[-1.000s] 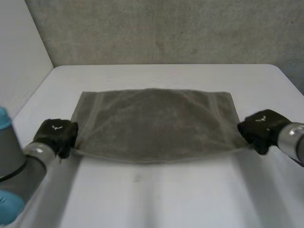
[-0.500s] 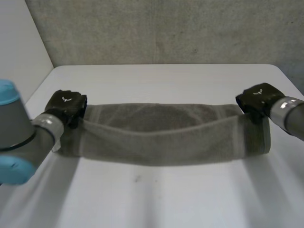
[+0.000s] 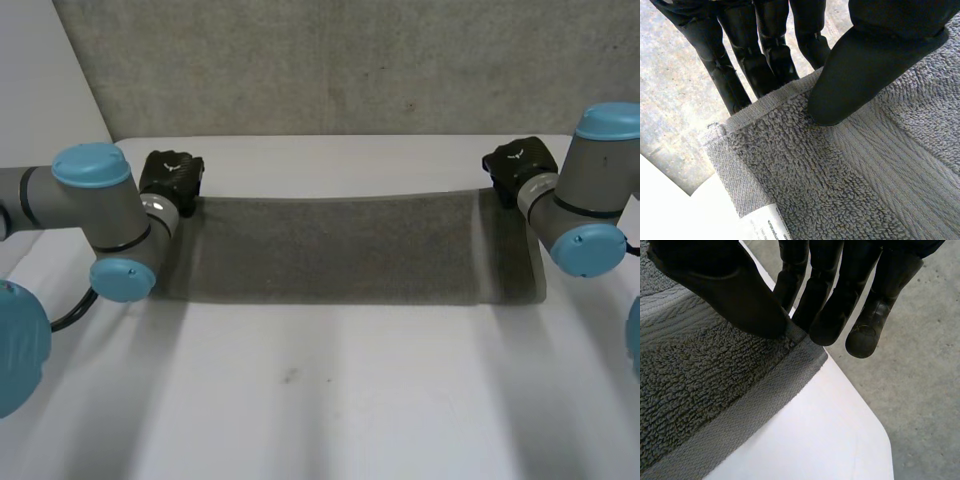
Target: Fold the towel.
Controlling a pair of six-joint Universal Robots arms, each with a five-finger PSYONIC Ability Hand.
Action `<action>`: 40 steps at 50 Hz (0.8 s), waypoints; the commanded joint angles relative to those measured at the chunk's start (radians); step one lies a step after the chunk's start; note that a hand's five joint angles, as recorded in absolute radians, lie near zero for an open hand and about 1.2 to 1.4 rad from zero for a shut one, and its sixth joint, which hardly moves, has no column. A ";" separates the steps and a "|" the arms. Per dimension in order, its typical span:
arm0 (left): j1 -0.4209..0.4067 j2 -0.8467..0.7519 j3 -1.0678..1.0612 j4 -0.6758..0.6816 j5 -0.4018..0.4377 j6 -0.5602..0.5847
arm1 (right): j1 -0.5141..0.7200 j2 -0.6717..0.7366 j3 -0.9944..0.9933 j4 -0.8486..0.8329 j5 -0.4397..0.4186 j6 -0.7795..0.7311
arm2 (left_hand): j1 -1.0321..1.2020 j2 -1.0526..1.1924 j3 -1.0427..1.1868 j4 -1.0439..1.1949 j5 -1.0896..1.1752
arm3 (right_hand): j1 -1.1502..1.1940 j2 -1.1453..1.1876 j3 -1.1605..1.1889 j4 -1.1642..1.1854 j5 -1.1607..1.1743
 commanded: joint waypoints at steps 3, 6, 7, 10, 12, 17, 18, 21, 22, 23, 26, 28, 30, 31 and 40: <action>-0.013 -0.038 0.032 0.004 -0.007 -0.008 | 0.026 0.059 -0.095 0.001 0.022 0.007 | -1.002 -1.014 -1.012 -1.015 -1.005 | -1.147 -1.146 -1.152 -1.156 -1.175; -0.015 -0.034 0.027 0.005 -0.005 -0.010 | 0.032 0.050 -0.104 0.001 0.028 0.015 | -1.032 -1.044 -1.042 -1.045 -1.035 | -1.147 -1.146 -1.152 -1.156 -1.175; -0.015 -0.031 0.025 0.004 -0.005 -0.010 | 0.032 0.050 -0.104 0.001 0.028 0.015 | -1.032 -1.044 -1.042 -1.045 -1.035 | -1.147 -1.146 -1.152 -1.156 -1.175; -0.016 -0.015 0.010 0.001 -0.007 -0.010 | 0.033 0.015 -0.094 0.001 0.031 0.033 | -1.032 -1.044 -1.042 -1.045 -1.035 | -1.147 -1.146 -1.152 -1.156 -1.175; -0.015 0.008 -0.015 -0.001 -0.008 -0.010 | 0.033 -0.012 -0.080 0.005 0.030 0.050 | -1.032 -1.044 -1.042 -1.045 -1.035 | -1.147 -1.146 -1.152 -1.156 -1.175; -0.015 0.121 -0.163 0.008 -0.001 -0.013 | 0.029 -0.108 0.040 0.011 0.025 0.100 | -1.032 -1.044 -1.042 -1.045 -1.035 | -1.147 -1.146 -1.152 -1.156 -1.175; -0.016 0.164 -0.220 0.018 0.001 -0.017 | 0.029 -0.154 0.105 0.009 0.022 0.107 | -1.032 -1.044 -1.042 -1.045 -1.035 | -1.147 -1.146 -1.152 -1.156 -1.175; -0.016 0.251 -0.328 0.042 0.001 -0.037 | 0.026 -0.243 0.244 0.006 0.024 0.105 | -1.032 -1.044 -1.042 -1.045 -1.035 | -1.147 -1.146 -1.152 -1.156 -1.175; -0.016 0.293 -0.384 0.057 0.001 -0.054 | 0.021 -0.284 0.315 0.003 0.024 0.105 | -1.032 -1.044 -1.042 -1.045 -1.035 | -1.147 -1.146 -1.152 -1.156 -1.175; -0.016 0.293 -0.384 0.058 0.001 -0.054 | 0.015 -0.320 0.381 0.003 0.024 0.105 | -1.032 -1.044 -1.042 -1.045 -1.035 | -1.147 -1.146 -1.152 -1.156 -1.175; -0.016 0.371 -0.484 0.094 0.002 -0.094 | 0.009 -0.352 0.437 0.003 0.025 0.107 | -1.032 -1.044 -1.042 -1.045 -1.035 | -1.147 -1.146 -1.152 -1.156 -1.175; -0.018 0.443 -0.566 0.128 0.002 -0.140 | -0.006 -0.398 0.530 0.003 0.022 0.111 | -1.032 -1.044 -1.042 -1.045 -1.035 | -1.147 -1.146 -1.152 -1.156 -1.175; -0.019 0.471 -0.602 0.142 0.004 -0.163 | -0.016 -0.413 0.573 0.005 0.024 0.111 | -1.032 -1.044 -1.042 -1.045 -1.035 | -1.147 -1.146 -1.152 -1.156 -1.175; -0.019 0.471 -0.602 0.142 0.004 -0.163 | -0.023 -0.427 0.616 0.005 0.021 0.111 | -1.032 -1.044 -1.042 -1.045 -1.035 | -1.147 -1.146 -1.152 -1.156 -1.175; -0.029 0.548 -0.709 0.200 0.004 -0.238 | -0.051 -0.440 0.765 -0.069 0.007 0.110 | -1.032 -1.044 -1.042 -1.045 -1.035 | -1.128 -1.127 -1.133 -1.137 -1.156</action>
